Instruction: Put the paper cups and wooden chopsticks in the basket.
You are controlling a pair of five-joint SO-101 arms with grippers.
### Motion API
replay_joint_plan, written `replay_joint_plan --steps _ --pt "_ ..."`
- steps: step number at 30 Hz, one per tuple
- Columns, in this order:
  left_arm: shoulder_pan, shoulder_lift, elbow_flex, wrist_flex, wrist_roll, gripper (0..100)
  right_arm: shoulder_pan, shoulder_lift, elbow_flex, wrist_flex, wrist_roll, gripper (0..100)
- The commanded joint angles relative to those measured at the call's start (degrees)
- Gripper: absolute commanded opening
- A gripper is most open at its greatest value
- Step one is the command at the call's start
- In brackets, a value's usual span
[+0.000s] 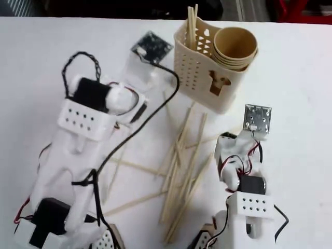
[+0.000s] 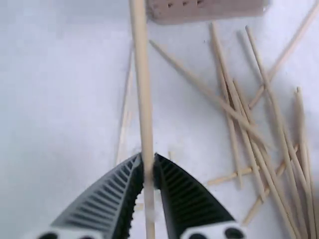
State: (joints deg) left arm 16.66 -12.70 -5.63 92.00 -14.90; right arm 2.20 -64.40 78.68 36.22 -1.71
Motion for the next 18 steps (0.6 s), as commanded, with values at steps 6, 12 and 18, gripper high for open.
replay_joint_plan --steps 6,12,18 --pt "0.6 -2.6 -14.7 -5.5 0.7 2 0.6 -0.8 -0.4 -0.9 -0.4 1.7" --pt "0.7 -2.5 -15.1 -19.7 6.2 2 0.6 -0.8 -0.4 -0.9 -0.4 1.7" --pt "5.8 -2.4 -15.0 -35.4 7.0 2 0.6 -0.8 -0.4 -0.9 -0.4 1.7"
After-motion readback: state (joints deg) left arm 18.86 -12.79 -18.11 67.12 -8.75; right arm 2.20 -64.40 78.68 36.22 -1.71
